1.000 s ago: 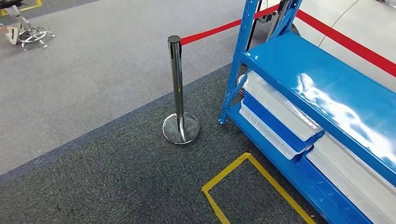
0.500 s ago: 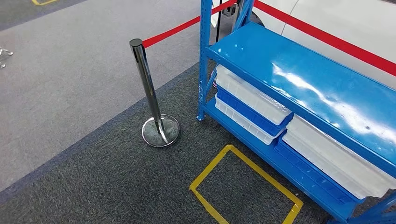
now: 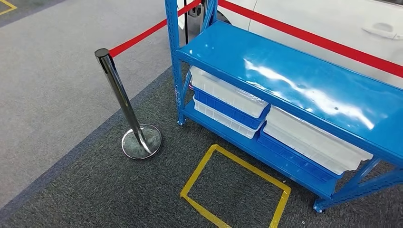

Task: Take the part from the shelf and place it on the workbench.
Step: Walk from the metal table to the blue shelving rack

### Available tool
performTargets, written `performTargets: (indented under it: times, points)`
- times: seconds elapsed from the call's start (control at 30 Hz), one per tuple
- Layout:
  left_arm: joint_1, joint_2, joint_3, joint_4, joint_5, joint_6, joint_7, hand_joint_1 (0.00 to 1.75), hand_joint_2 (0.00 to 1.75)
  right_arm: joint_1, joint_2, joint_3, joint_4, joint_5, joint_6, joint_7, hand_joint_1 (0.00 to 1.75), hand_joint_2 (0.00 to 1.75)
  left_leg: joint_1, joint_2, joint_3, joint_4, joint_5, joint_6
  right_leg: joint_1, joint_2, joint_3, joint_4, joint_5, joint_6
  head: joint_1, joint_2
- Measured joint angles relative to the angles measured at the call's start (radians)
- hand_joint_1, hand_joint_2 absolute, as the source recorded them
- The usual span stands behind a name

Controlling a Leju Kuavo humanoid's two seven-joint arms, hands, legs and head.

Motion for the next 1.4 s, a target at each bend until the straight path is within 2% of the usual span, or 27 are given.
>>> performTargets:
  times: [0.07, 0.13, 0.2, 0.23, 0.27, 0.33, 0.4, 0.43, 0.5, 0.57, 0.63, 0.67, 0.73, 0.77, 0.8, 0.87, 0.93, 1.0, 1.03, 1.1, 1.17, 1.2, 1.23, 1.27, 1.3, 1.33, 1.4]
  points:
    - [0.001, -0.001, 0.000, 0.000, 0.000, 0.000, 0.000, 0.00, 0.00, 0.001, 0.000, 0.000, 0.000, 0.001, 0.000, 0.001, 0.00, 0.00, 0.003, 0.025, 0.002, -0.012, 0.008, 0.015, 0.001, -0.048, -0.022, 0.044, -0.031, 0.008, 0.001, 0.000]
    - [0.003, -0.001, 0.000, 0.000, 0.000, 0.000, 0.001, 0.00, 0.00, -0.002, -0.001, 0.000, 0.000, 0.001, 0.000, 0.002, 0.00, 0.00, 0.001, 0.052, 0.000, -0.014, 0.010, 0.021, 0.003, -0.100, -0.078, 0.164, -0.097, 0.014, 0.003, 0.000]
    - [0.006, -0.001, 0.001, 0.000, 0.000, 0.000, 0.001, 0.00, 0.00, -0.004, -0.001, 0.000, 0.000, 0.002, 0.000, 0.003, 0.00, 0.00, -0.002, 0.082, -0.002, -0.013, 0.009, 0.022, 0.002, -0.113, -0.126, 0.268, -0.134, 0.018, 0.002, 0.000]
    - [0.006, -0.002, 0.001, 0.000, 0.000, 0.000, 0.001, 0.00, 0.00, -0.003, -0.001, 0.000, 0.000, 0.002, 0.000, 0.003, 0.00, 0.00, -0.003, 0.095, -0.002, -0.013, 0.008, 0.022, 0.002, -0.116, -0.125, 0.270, -0.124, 0.018, 0.002, 0.000]
    - [0.005, -0.002, 0.001, 0.000, 0.000, 0.000, 0.001, 0.00, 0.00, -0.001, -0.001, 0.000, 0.000, 0.002, 0.000, 0.004, 0.00, 0.00, -0.004, 0.106, 0.000, -0.013, 0.006, 0.022, 0.003, -0.120, -0.105, 0.236, -0.100, 0.016, 0.003, 0.000]
    - [0.004, -0.003, 0.001, 0.000, 0.000, 0.000, 0.001, 0.00, 0.00, 0.000, -0.001, 0.000, 0.000, 0.003, 0.000, 0.004, 0.00, 0.00, -0.007, 0.126, 0.006, -0.013, 0.002, 0.018, 0.010, -0.157, -0.025, 0.092, -0.039, 0.001, 0.002, 0.000]
    - [0.003, -0.005, 0.001, 0.000, 0.000, 0.000, 0.001, 0.00, 0.00, -0.002, -0.002, 0.000, 0.000, 0.004, 0.000, 0.005, 0.00, 0.00, -0.010, 0.145, 0.011, -0.012, -0.003, 0.010, 0.023, -0.193, 0.024, -0.005, -0.012, -0.017, 0.002, 0.000]
    - [0.002, -0.006, 0.001, 0.000, 0.000, 0.000, 0.001, 0.00, 0.00, -0.002, -0.003, 0.000, 0.000, 0.004, 0.000, 0.005, 0.00, 0.00, -0.011, 0.154, 0.013, -0.013, -0.005, 0.005, 0.027, -0.197, 0.025, -0.014, -0.015, -0.024, 0.002, 0.000]
    - [0.000, -0.006, 0.001, 0.000, 0.000, 0.000, 0.001, 0.00, 0.00, -0.002, -0.003, 0.000, 0.000, 0.005, 0.000, 0.006, 0.00, 0.00, -0.011, 0.168, 0.021, -0.016, -0.009, -0.006, 0.024, -0.174, 0.027, -0.022, -0.009, -0.034, 0.002, 0.000]
    - [-0.001, -0.006, 0.001, 0.000, 0.000, 0.000, 0.001, 0.00, 0.00, -0.001, -0.003, 0.000, 0.000, 0.005, 0.000, 0.007, 0.00, 0.00, -0.010, 0.135, 0.014, 0.016, -0.036, -0.015, 0.014, -0.153, 0.037, -0.037, 0.001, -0.045, 0.000, 0.000]
    - [0.001, -0.006, 0.001, 0.000, 0.000, 0.000, 0.001, 0.00, 0.00, -0.003, -0.003, 0.000, 0.000, 0.005, 0.000, 0.008, 0.00, 0.00, -0.006, 0.081, -0.033, 0.124, -0.098, -0.022, 0.009, -0.131, 0.040, -0.044, 0.007, -0.052, -0.002, 0.000]
    - [0.002, -0.005, 0.001, 0.000, 0.000, 0.000, 0.001, 0.00, 0.00, -0.003, -0.003, 0.000, 0.000, 0.005, 0.000, 0.008, 0.00, 0.00, -0.005, 0.068, -0.067, 0.194, -0.128, -0.025, 0.010, -0.119, 0.039, -0.043, 0.008, -0.053, -0.003, 0.000]
    - [0.005, -0.005, 0.001, 0.000, 0.000, 0.000, 0.001, 0.00, 0.00, -0.002, -0.003, 0.000, 0.000, 0.005, 0.000, 0.009, 0.00, 0.00, -0.004, 0.062, -0.111, 0.274, -0.142, -0.028, 0.010, -0.092, 0.038, -0.039, 0.007, -0.053, -0.002, 0.000]
    - [0.006, -0.005, 0.001, 0.000, 0.000, 0.000, 0.001, 0.00, 0.00, -0.001, -0.003, 0.000, 0.000, 0.005, 0.000, 0.010, 0.00, 0.00, -0.004, 0.061, -0.109, 0.258, -0.117, -0.028, 0.009, -0.076, 0.038, -0.036, 0.005, -0.052, -0.002, 0.000]
    - [0.006, -0.005, 0.001, 0.000, 0.000, 0.000, 0.001, 0.00, 0.00, -0.001, -0.003, 0.000, 0.001, 0.005, 0.001, 0.010, 0.00, 0.00, -0.003, 0.055, -0.088, 0.203, -0.077, -0.028, 0.009, -0.062, 0.039, -0.033, 0.003, -0.049, -0.002, 0.000]
    - [0.007, -0.004, 0.001, 0.000, 0.000, 0.000, 0.001, 0.00, 0.00, -0.002, -0.003, 0.000, 0.001, 0.007, 0.001, 0.010, 0.00, 0.00, 0.002, 0.014, -0.034, 0.063, -0.007, -0.025, 0.009, -0.036, 0.035, -0.020, -0.003, -0.040, -0.002, 0.000]
    - [0.006, -0.004, 0.001, 0.000, 0.000, 0.000, 0.002, 0.00, 0.00, -0.003, -0.003, 0.000, 0.001, 0.008, 0.001, 0.010, 0.00, 0.00, 0.003, -0.015, -0.012, 0.003, 0.008, -0.019, 0.009, -0.016, 0.024, -0.010, -0.006, -0.028, -0.002, 0.000]
    - [0.003, -0.005, 0.001, 0.000, 0.000, 0.000, 0.002, 0.00, 0.00, 0.000, -0.003, 0.000, 0.001, 0.008, 0.001, 0.010, 0.00, 0.00, 0.001, -0.002, -0.011, 0.000, 0.008, -0.008, 0.006, 0.002, 0.016, -0.009, -0.004, -0.015, -0.002, 0.000]
    - [0.001, -0.005, 0.001, 0.000, 0.000, 0.000, 0.002, 0.00, 0.00, 0.003, -0.003, 0.000, 0.001, 0.009, 0.000, 0.010, 0.00, 0.00, 0.001, 0.009, -0.009, -0.003, 0.010, -0.001, 0.006, -0.002, 0.014, -0.006, -0.006, -0.009, -0.002, 0.000]
    - [0.002, -0.006, 0.002, 0.000, 0.000, 0.000, 0.002, 0.00, 0.00, 0.003, -0.004, 0.000, 0.001, 0.009, 0.000, 0.011, 0.00, 0.00, 0.003, 0.032, -0.007, -0.012, 0.016, 0.013, 0.007, -0.047, -0.009, 0.043, -0.038, 0.000, -0.001, 0.000]
    - [0.005, -0.005, 0.002, 0.000, 0.000, 0.000, 0.002, 0.00, 0.00, 0.001, -0.004, 0.000, 0.001, 0.010, 0.001, 0.013, 0.00, 0.00, 0.001, 0.058, -0.007, -0.014, 0.016, 0.019, 0.007, -0.100, -0.071, 0.169, -0.104, 0.007, 0.000, 0.000]
    - [0.006, -0.005, 0.002, 0.000, 0.000, 0.000, 0.002, 0.00, 0.00, 0.000, -0.004, 0.000, 0.001, 0.010, 0.001, 0.013, 0.00, 0.00, -0.001, 0.072, -0.007, -0.013, 0.015, 0.021, 0.006, -0.110, -0.104, 0.234, -0.130, 0.010, 0.000, 0.000]
    - [0.007, -0.005, 0.003, 0.000, 0.000, 0.000, 0.003, 0.00, 0.00, 0.000, -0.004, 0.000, 0.001, 0.011, 0.001, 0.013, 0.00, 0.00, -0.002, 0.086, -0.007, -0.012, 0.013, 0.021, 0.004, -0.115, -0.124, 0.273, -0.138, 0.011, 0.000, 0.000]
    - [0.007, -0.005, 0.003, 0.000, 0.000, 0.000, 0.003, 0.00, 0.00, 0.001, -0.004, 0.000, 0.001, 0.011, 0.001, 0.013, 0.00, 0.00, -0.003, 0.098, -0.006, -0.012, 0.012, 0.021, 0.003, -0.117, -0.124, 0.273, -0.125, 0.010, 0.000, 0.000]
    - [0.006, -0.005, 0.003, 0.000, 0.000, 0.000, 0.003, 0.00, 0.00, 0.002, -0.004, 0.000, 0.001, 0.011, 0.001, 0.013, 0.00, 0.00, -0.004, 0.108, -0.004, -0.012, 0.010, 0.020, 0.003, -0.121, -0.104, 0.236, -0.098, 0.008, 0.000, 0.000]
    - [0.005, -0.005, 0.003, 0.000, 0.000, 0.000, 0.003, 0.00, 0.00, 0.002, -0.004, 0.000, 0.001, 0.011, 0.001, 0.013, 0.00, 0.00, -0.006, 0.118, 0.000, -0.012, 0.007, 0.019, 0.005, -0.133, -0.067, 0.165, -0.060, 0.002, 0.000, 0.000]
    - [0.005, -0.006, 0.003, 0.000, 0.000, 0.000, 0.003, 0.00, 0.00, 0.001, -0.004, 0.000, 0.001, 0.011, 0.001, 0.013, 0.00, 0.00, -0.009, 0.135, 0.007, -0.013, 0.002, 0.013, 0.016, -0.175, 0.000, 0.035, -0.014, -0.016, 0.000, 0.000]
